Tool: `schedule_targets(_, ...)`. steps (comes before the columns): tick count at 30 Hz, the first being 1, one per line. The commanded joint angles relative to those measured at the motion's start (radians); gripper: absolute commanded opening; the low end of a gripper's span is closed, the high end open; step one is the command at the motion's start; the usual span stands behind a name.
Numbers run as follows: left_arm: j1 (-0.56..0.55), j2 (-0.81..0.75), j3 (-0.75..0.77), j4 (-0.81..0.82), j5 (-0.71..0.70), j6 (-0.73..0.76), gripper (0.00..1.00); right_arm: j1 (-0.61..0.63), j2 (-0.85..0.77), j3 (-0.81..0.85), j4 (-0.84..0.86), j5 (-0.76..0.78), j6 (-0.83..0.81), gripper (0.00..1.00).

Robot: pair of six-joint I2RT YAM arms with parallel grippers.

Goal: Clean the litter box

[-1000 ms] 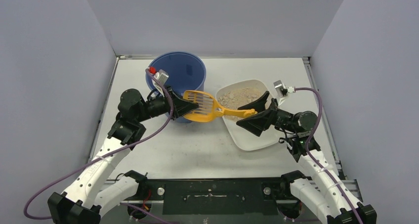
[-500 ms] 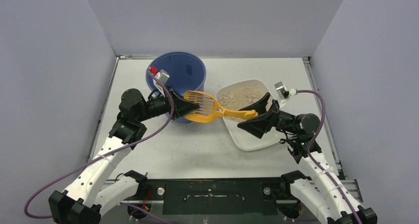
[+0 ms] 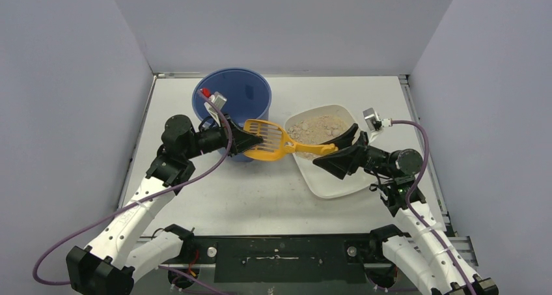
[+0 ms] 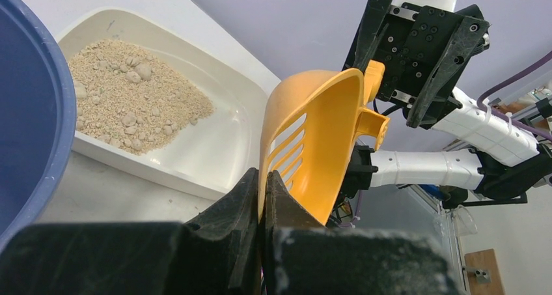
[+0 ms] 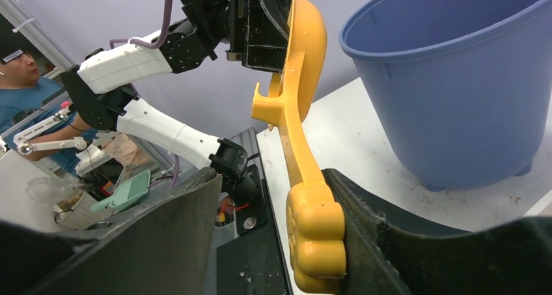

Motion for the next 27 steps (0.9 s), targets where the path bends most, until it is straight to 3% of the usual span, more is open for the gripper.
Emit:
schedule_targets(1,0.007,-0.003,0.010,0.028,-0.021,-0.004,0.00,0.012,-0.009,0.042,0.028,0.020,-0.030,0.54)
schedule_targets(12,0.007,0.007,0.015,0.045,-0.010,-0.027,0.00,0.037,-0.002,0.058,-0.012,0.041,-0.062,0.24)
schedule_targets(15,0.007,0.007,0.015,0.056,-0.001,-0.035,0.00,0.042,-0.001,0.070,-0.040,0.053,-0.085,0.01)
schedule_targets(21,0.007,0.007,0.014,0.050,-0.001,-0.032,0.02,0.045,-0.014,0.095,-0.139,0.109,-0.145,0.00)
schedule_targets(25,0.007,0.007,0.023,0.031,-0.026,-0.025,0.50,0.045,-0.022,0.108,-0.177,0.140,-0.162,0.00)
schedule_targets(27,0.007,0.018,0.043,0.007,-0.035,-0.011,0.64,0.046,-0.017,0.132,-0.220,0.144,-0.176,0.00)
